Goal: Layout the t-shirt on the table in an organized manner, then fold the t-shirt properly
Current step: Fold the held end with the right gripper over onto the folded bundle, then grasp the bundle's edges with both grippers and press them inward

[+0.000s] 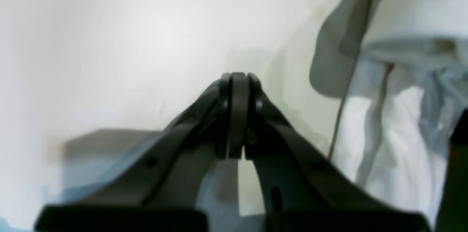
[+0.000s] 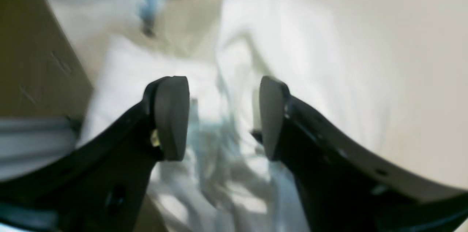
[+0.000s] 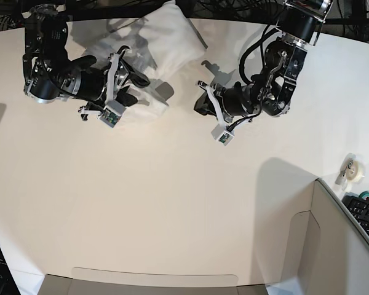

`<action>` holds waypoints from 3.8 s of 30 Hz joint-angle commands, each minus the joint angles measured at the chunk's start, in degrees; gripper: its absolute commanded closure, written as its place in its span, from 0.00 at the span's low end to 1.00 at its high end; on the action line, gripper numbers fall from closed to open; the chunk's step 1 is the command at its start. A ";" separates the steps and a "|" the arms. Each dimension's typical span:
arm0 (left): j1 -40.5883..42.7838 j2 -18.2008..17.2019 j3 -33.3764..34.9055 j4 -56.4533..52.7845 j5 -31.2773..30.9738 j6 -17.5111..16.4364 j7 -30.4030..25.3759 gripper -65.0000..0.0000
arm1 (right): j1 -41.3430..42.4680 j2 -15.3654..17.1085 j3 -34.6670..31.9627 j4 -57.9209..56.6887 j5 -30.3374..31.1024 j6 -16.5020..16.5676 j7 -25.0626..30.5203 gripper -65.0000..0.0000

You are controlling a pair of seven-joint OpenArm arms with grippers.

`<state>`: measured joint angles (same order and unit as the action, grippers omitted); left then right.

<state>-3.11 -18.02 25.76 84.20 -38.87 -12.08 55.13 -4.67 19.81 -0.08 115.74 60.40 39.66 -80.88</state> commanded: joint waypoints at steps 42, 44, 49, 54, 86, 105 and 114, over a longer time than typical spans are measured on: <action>0.87 -1.10 0.40 -6.53 18.26 3.68 3.99 1.00 | 3.48 -0.52 0.21 -0.18 3.82 0.34 0.88 1.00; 0.87 -1.01 0.40 -6.53 18.26 3.68 3.99 1.00 | 3.48 -0.60 7.15 -0.18 1.62 0.34 0.88 1.00; 0.87 -0.48 0.40 -6.53 18.26 3.68 3.99 1.00 | 3.30 -1.04 14.63 -0.18 -11.04 0.34 0.88 1.00; 0.87 -0.48 0.40 -6.53 18.35 3.68 3.99 1.00 | -0.65 -5.00 1.61 -0.27 -19.74 0.34 0.88 1.00; 10.54 2.15 -24.84 34.52 6.48 -8.10 22.62 1.00 | 15.52 -10.01 12.43 -14.51 -21.50 0.34 0.88 1.00; 18.81 -4.88 4.00 27.93 -8.56 -3.00 21.04 1.00 | 14.47 -7.46 -2.25 -14.51 -31.96 0.34 2.51 1.00; 15.03 -4.97 7.78 16.85 -8.56 -2.21 15.33 1.00 | 11.66 -6.23 -2.25 -14.42 -31.96 0.34 2.51 1.00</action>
<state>13.19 -22.90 33.91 101.06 -49.91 -15.18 73.69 5.74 13.13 -2.61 100.33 27.77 39.66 -79.05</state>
